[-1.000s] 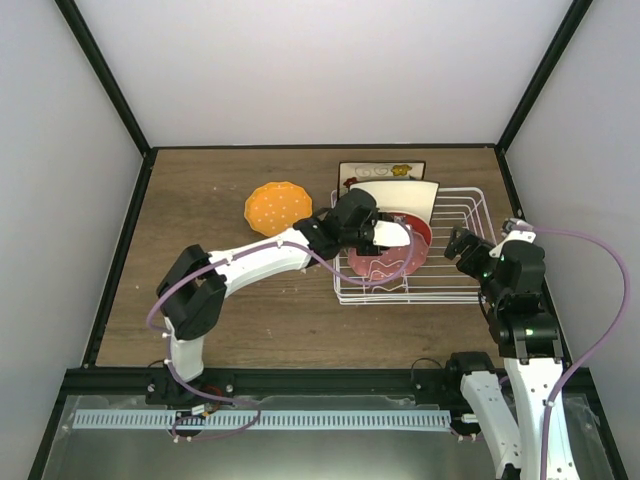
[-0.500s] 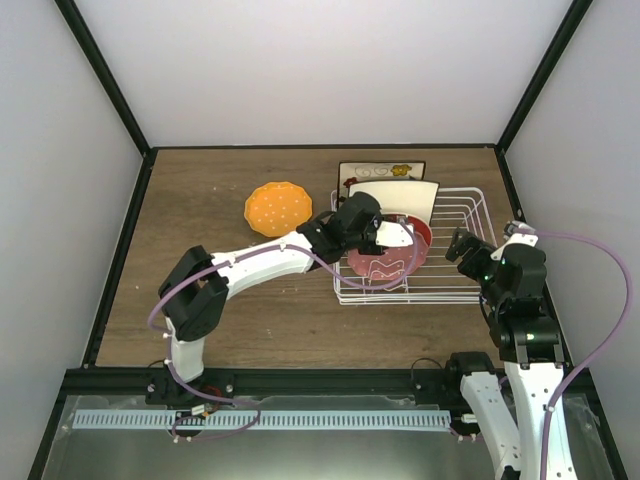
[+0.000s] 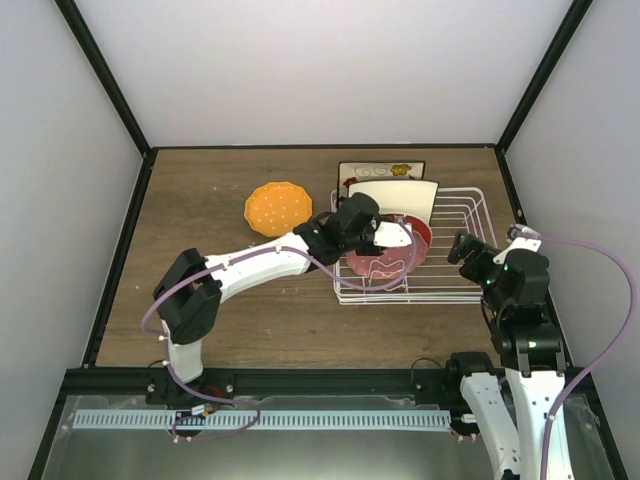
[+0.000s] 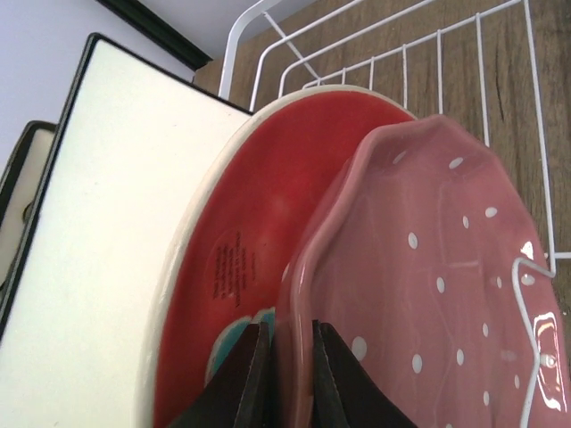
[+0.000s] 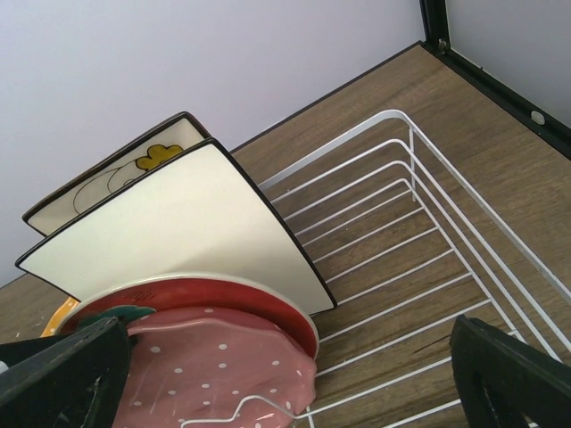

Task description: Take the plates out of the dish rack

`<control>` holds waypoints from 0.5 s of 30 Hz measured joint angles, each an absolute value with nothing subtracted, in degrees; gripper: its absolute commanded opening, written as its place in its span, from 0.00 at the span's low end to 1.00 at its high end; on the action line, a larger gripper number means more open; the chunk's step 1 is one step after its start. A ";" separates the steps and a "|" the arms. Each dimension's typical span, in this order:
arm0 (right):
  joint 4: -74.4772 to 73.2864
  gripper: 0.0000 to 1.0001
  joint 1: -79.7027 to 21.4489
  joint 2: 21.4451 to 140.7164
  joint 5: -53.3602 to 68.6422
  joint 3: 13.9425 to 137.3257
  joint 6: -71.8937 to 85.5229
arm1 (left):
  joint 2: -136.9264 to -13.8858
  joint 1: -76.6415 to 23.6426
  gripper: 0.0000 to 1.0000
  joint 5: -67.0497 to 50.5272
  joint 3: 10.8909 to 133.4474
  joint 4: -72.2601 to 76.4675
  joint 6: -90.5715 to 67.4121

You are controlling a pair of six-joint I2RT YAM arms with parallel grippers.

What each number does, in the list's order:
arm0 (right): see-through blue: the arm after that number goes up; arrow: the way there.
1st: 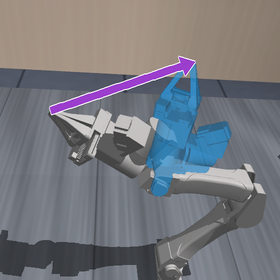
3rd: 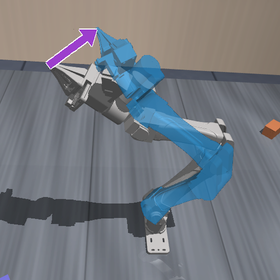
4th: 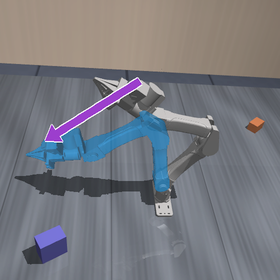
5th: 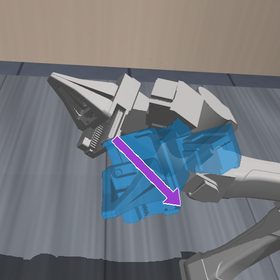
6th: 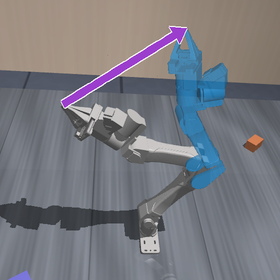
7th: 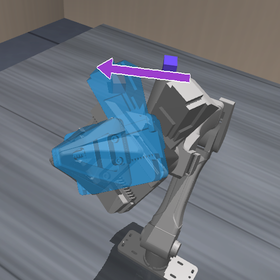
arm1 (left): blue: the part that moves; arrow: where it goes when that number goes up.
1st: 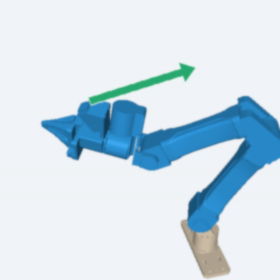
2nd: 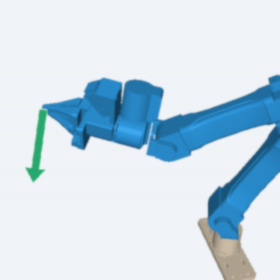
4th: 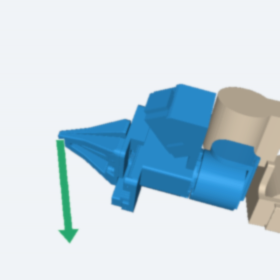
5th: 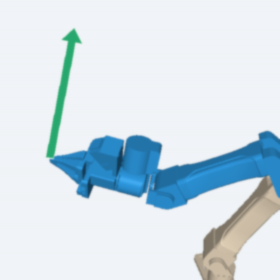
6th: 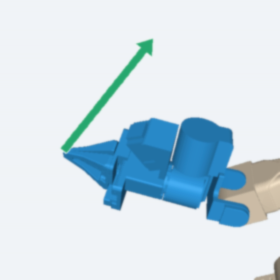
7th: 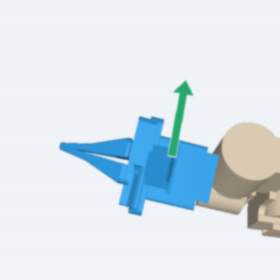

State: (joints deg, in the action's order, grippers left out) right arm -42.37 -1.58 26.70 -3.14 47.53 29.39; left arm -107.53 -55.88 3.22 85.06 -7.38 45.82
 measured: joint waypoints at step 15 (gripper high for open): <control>-42.92 1.00 -1.58 25.58 -3.25 47.51 30.44 | -97.67 -56.77 0.04 7.99 85.06 -5.34 43.83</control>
